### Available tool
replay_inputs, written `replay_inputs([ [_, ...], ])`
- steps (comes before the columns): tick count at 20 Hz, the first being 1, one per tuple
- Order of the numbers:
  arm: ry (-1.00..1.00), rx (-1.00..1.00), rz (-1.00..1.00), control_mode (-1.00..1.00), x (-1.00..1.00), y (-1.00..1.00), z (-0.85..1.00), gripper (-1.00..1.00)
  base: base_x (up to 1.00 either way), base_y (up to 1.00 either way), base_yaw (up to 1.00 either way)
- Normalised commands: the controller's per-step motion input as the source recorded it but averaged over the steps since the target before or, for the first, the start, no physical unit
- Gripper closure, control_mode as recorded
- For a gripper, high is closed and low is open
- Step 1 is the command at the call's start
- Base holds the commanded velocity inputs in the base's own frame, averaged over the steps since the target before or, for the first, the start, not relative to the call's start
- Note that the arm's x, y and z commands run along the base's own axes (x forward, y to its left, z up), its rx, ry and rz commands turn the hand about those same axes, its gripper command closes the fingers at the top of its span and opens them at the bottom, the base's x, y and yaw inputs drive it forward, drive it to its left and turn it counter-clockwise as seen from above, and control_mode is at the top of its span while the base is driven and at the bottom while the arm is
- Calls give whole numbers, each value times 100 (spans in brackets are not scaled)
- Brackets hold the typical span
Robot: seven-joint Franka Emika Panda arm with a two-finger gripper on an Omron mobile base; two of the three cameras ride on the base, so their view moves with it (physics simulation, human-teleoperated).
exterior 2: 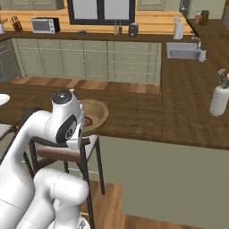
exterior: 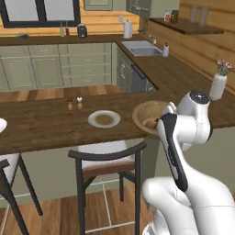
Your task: Pick the chicken drumstick and sweet potato from their plates and place them in the bowl. Then put the bowl in the fridge.
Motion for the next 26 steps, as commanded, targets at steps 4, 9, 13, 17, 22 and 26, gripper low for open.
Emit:
replay_inputs([
  [4, 0, 0, 0, 100, 0, 0, 0, 100, -59, 100, 56],
  [9, 0, 0, 0, 100, 0, 0, 0, 100, -16, 100, 52],
  [13, 0, 0, 0, 100, 0, 0, 0, 100, 0, 100, 29],
  [17, 0, 0, 0, 100, 0, 0, 0, 100, 16, 100, 16],
  [22, 0, 0, 0, 100, 0, 0, 0, 100, 36, 100, 4],
  [26, 0, 0, 0, 100, 0, 0, 0, 100, 45, 100, 0],
])
